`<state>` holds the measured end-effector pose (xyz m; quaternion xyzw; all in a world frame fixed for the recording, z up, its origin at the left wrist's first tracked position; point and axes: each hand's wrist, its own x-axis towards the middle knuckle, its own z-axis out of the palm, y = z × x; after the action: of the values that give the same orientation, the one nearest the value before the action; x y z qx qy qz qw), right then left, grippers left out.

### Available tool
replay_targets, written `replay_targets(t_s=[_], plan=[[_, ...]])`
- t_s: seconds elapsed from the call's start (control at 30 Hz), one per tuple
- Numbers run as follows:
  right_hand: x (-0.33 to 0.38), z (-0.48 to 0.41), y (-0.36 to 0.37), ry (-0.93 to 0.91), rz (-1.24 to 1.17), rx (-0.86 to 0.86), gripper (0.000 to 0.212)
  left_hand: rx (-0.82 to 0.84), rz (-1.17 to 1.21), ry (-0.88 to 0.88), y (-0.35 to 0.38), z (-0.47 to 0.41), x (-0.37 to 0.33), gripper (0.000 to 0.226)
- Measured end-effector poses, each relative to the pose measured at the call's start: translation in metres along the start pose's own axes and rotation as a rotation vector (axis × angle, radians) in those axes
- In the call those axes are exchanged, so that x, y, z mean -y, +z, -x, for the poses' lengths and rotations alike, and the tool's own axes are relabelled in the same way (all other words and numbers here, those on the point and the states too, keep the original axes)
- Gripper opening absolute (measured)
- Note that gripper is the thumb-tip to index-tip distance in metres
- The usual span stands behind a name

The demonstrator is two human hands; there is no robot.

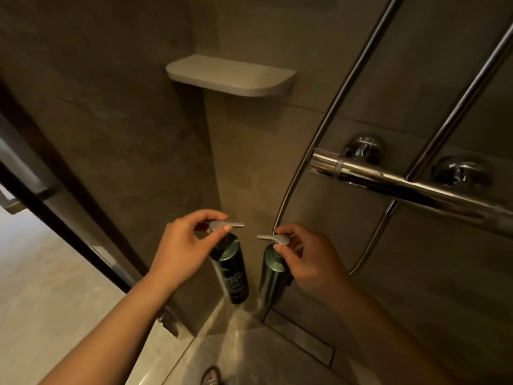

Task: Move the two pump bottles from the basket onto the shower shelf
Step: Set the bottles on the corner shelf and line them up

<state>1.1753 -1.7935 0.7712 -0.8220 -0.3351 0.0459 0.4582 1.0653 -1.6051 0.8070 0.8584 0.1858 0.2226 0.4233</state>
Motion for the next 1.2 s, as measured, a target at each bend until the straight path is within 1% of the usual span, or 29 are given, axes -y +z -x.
replay_targets(t_s=[0.13,0.3,0.43,0.53,0.6,0.67,0.73,0.87,1.0,1.13,1.2], plan=[[0.02,-0.016,-0.02,-0.047,0.003,0.031,0.02,-0.027,0.01,0.044,-0.011,-0.013,-0.023,0.017],[0.052,-0.029,-0.039,-0.137,-0.022,0.016,0.016,-0.082,0.026,0.107,-0.025,-0.026,-0.042,0.02],[0.075,-0.042,-0.051,-0.129,-0.074,-0.03,0.017,-0.12,0.04,0.162,-0.038,-0.041,-0.055,0.017],[0.091,-0.053,-0.061,-0.097,-0.138,-0.022,0.017,-0.113,0.054,0.19,-0.047,-0.053,-0.063,0.015],[0.101,-0.061,-0.07,-0.08,-0.166,-0.003,0.018,-0.107,0.068,0.208,-0.054,-0.061,-0.069,0.019],[0.11,-0.067,-0.078,-0.093,-0.186,-0.002,0.019,-0.104,0.087,0.233,-0.061,-0.068,-0.077,0.03],[0.122,-0.075,-0.085,-0.111,-0.187,-0.014,0.02,-0.11,0.098,0.268,-0.069,-0.076,-0.085,0.035],[0.144,-0.091,-0.097,-0.145,-0.179,-0.01,0.02,-0.14,0.096,0.332,-0.085,-0.093,-0.102,0.029],[0.156,-0.102,-0.106,-0.168,-0.172,-0.031,0.019,-0.164,0.1,0.369,-0.094,-0.111,-0.111,0.01],[0.169,-0.114,-0.117,-0.189,-0.186,-0.078,0.02,-0.119,0.118,0.408,-0.106,-0.128,-0.122,0.018],[0.178,-0.122,-0.126,-0.206,-0.168,-0.117,0.019,-0.108,0.12,0.431,-0.114,-0.138,-0.13,0.015]])
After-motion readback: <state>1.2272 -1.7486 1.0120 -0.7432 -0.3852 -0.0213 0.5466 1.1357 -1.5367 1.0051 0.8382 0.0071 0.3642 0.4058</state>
